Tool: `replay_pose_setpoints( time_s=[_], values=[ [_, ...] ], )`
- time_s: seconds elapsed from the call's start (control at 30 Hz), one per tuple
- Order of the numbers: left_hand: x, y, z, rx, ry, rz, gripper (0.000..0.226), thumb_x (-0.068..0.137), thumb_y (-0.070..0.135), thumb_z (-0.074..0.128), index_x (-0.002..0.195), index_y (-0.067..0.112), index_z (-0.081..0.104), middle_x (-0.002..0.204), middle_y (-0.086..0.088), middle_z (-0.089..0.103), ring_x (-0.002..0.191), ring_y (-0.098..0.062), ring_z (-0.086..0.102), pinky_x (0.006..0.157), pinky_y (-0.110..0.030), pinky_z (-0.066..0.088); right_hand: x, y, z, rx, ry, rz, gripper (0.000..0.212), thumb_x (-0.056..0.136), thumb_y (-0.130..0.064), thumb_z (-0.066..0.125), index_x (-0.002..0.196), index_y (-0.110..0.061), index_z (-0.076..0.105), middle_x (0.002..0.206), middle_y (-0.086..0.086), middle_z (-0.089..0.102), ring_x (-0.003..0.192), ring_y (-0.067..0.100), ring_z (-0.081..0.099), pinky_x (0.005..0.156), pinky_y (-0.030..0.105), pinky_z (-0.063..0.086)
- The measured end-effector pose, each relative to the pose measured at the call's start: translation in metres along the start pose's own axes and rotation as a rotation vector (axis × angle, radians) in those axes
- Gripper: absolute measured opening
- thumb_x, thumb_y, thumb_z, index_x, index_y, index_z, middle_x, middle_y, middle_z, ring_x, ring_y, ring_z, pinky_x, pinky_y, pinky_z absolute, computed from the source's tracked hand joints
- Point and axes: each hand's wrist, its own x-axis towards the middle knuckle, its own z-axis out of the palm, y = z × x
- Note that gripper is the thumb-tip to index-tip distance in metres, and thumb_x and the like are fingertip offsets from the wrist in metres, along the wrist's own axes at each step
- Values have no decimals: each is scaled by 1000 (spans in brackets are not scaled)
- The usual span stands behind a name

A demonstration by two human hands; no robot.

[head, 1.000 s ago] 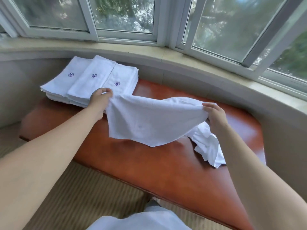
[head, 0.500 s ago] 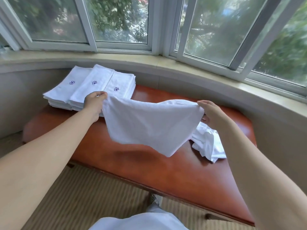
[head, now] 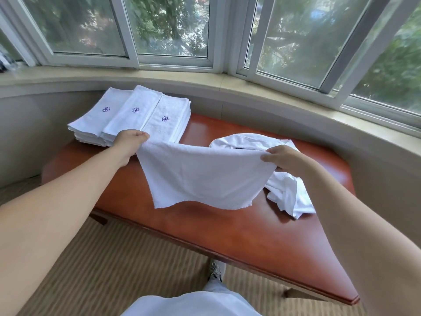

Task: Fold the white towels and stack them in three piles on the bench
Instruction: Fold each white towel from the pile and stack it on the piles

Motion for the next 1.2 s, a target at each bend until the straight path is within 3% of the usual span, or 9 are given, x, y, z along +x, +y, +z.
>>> replay_pose_setpoints(
  time_s=[0.13, 0.23, 0.33, 0.43, 0.57, 0.83, 1.0, 1.1, 1.2],
  values=[
    [-6, 5, -11, 42, -219, -94, 24, 90, 22, 78, 112, 13, 72, 119, -3, 70, 109, -16, 63, 104, -34, 48, -3, 0, -3, -95, -9, -10, 9, 85, -23, 76, 88, -14, 75, 88, 3, 62, 84, 21, 59, 85, 41, 54],
    [-8, 6, -22, 262, -429, -123, 45, 83, 14, 84, 124, 16, 66, 121, 0, 64, 118, -13, 56, 108, -31, 41, -4, -2, -1, -289, -10, 35, 27, 77, -12, 79, 102, -22, 76, 97, -1, 65, 92, 22, 59, 80, 33, 53],
    [-5, 2, -21, 581, -287, 94, 31, 86, 11, 78, 117, 14, 73, 112, -3, 65, 109, -21, 58, 96, -33, 45, -6, -1, 2, -462, 116, -3, 5, 92, -19, 67, 90, -16, 71, 74, -3, 57, 65, 15, 51, 54, 24, 36],
    [0, 0, -20, 715, -124, 294, 19, 93, 20, 68, 86, 2, 70, 86, -12, 61, 85, -31, 57, 70, -33, 38, -4, 2, 2, -503, 258, -88, 38, 99, -24, 57, 64, -11, 48, 61, 1, 47, 65, 25, 46, 51, 32, 29],
    [0, 4, -14, 799, -35, 432, 17, 97, 26, 65, 88, 14, 74, 113, -5, 53, 111, -28, 48, 91, -35, 38, -11, -1, -2, -570, 411, -148, 33, 97, -22, 48, 65, -17, 50, 65, -1, 53, 74, 31, 54, 56, 33, 35],
    [-15, 9, -15, 1067, -597, 196, 23, 86, 20, 60, 64, 22, 54, 72, 4, 51, 72, -18, 45, 64, -33, 32, -18, 20, -12, -392, -387, 438, 25, 98, -32, 67, 115, -14, 61, 69, 1, 69, 47, 10, 55, 48, 20, 49],
    [-4, 26, 0, 830, -428, 168, 20, 76, 24, 49, 64, 22, 33, 71, -1, 36, 73, -20, 28, 62, -34, 24, -6, 20, -35, -301, -360, 423, 23, 85, -33, 77, 95, -15, 65, 66, -1, 59, 47, 11, 46, 46, 20, 42],
    [20, 30, 12, 786, -289, 254, 24, 95, 14, 47, 71, 11, 50, 78, -7, 50, 74, -26, 45, 63, -35, 34, 14, 16, -39, -158, -165, 349, 17, 89, -25, 73, 96, -10, 68, 65, 0, 65, 47, 12, 55, 48, 21, 50],
    [44, 18, 42, 731, 17, 323, 39, 96, 5, 44, 130, 16, 60, 133, -9, 55, 119, -34, 52, 94, -41, 45, 45, 18, -20, 121, 109, 208, 38, 98, -14, 57, 135, -7, 58, 86, 6, 77, 68, 18, 70, 71, 33, 64]
  ],
)
